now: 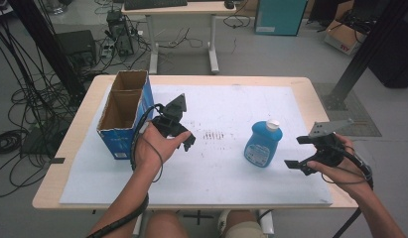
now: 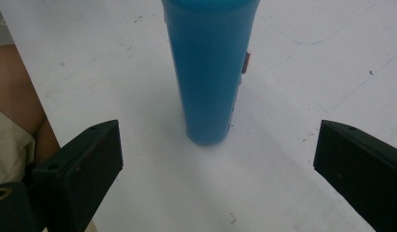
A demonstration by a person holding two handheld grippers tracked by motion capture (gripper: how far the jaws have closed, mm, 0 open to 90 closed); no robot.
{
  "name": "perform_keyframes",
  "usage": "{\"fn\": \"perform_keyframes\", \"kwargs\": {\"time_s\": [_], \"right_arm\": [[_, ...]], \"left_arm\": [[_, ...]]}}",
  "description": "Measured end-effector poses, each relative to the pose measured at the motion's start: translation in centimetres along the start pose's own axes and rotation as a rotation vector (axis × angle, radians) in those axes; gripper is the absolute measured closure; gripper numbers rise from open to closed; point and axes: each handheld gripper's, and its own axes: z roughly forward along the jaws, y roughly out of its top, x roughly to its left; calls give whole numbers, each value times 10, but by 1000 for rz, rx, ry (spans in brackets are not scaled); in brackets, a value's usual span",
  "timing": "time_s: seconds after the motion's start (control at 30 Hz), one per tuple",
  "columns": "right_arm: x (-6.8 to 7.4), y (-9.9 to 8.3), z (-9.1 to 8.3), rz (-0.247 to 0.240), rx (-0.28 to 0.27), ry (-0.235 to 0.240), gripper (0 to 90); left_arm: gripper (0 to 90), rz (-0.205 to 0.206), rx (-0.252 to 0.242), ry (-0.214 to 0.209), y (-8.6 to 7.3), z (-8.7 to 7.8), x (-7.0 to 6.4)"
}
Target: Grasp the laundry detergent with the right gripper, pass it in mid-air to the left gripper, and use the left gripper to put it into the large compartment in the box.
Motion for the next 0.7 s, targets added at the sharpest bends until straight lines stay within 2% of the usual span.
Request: {"fn": "perform_keyframes", "kwargs": {"time_s": [0.7], "right_arm": [[14, -5, 50, 24, -81, -51, 27]], "left_arm": [[73, -1, 5, -4, 1, 5, 2]]}}
